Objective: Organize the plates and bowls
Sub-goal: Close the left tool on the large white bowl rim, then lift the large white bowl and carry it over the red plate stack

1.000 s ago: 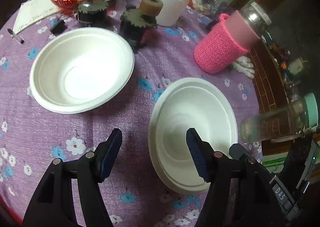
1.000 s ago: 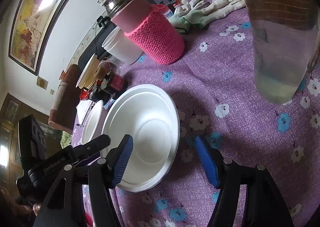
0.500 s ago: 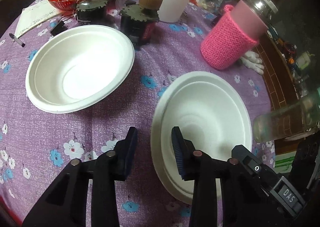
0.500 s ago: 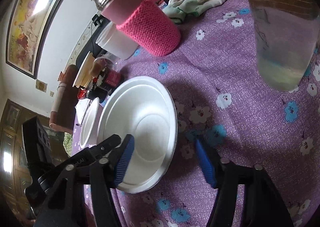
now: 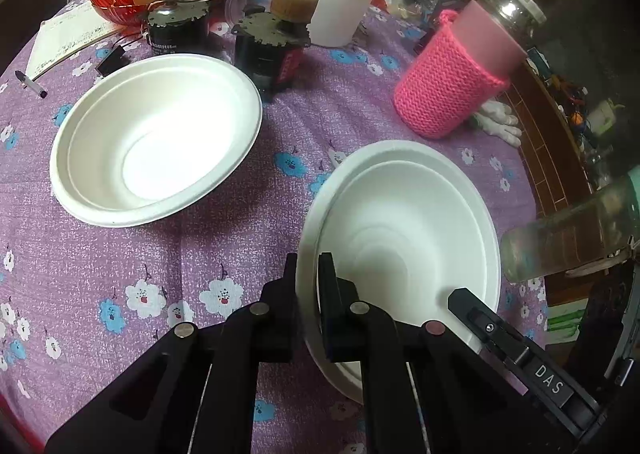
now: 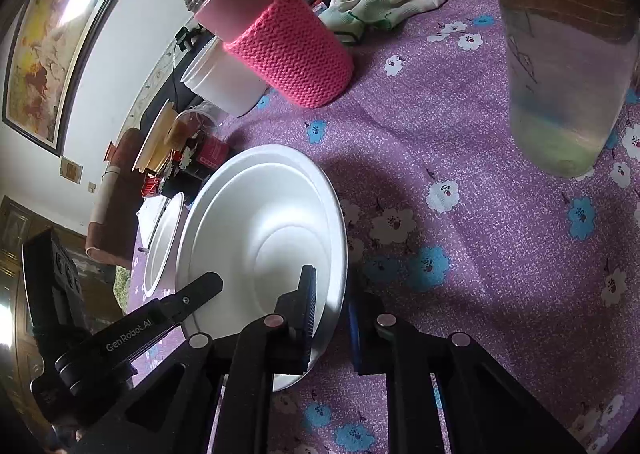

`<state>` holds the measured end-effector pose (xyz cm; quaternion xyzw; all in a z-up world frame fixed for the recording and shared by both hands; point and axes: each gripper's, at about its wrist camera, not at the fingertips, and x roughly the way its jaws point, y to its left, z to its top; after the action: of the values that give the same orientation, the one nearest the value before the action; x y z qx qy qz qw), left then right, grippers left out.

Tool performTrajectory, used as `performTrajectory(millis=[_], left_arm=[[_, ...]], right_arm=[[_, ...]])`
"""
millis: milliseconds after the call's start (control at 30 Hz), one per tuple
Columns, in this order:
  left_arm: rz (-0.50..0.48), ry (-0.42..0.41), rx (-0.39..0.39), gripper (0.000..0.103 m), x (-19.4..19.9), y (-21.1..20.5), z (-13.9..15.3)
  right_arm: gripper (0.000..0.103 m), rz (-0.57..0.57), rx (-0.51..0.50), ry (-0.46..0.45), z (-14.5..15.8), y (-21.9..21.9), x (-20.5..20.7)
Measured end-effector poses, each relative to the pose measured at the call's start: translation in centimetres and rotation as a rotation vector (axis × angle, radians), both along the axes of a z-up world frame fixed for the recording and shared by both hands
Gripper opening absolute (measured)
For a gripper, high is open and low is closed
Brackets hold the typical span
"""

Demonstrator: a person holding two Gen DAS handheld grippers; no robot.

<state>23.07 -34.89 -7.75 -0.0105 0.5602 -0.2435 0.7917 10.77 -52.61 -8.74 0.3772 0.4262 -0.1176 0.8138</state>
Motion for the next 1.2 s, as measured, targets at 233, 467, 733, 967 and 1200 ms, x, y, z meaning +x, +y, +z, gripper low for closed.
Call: performTrajectory(millis=[233, 467, 733, 967, 1200], left_arm=[[0.04, -0.037, -0.023, 0.008, -2.7, 2.7, 1.7], [0.165, -0.107, -0.01, 0.009, -6.6, 10.3, 3.8], [0.278, -0.182, 0.025, 0.01, -11.9, 21.1, 6.4], [0.431, -0.241, 0.079, 0.011, -16.7, 32.1, 7.5], [0.535, -0.207, 0.153, 0.012, -17.1, 39.0, 5.2]], right_arm=[[0.014, 0.036, -0.042, -0.035, 2.6, 1.1, -0.8], [0.014, 0.147, -0.07, -0.075, 5.0, 7.3, -2.3], [0.013, 0.332, -0.022, -0.115, 6.6, 17.2, -3.6], [0.013, 0.541, 0.011, -0.134, 7.3, 28.3, -3.2], [0.014, 0.681, -0.013, -0.106, 5.6, 38.3, -2.1]])
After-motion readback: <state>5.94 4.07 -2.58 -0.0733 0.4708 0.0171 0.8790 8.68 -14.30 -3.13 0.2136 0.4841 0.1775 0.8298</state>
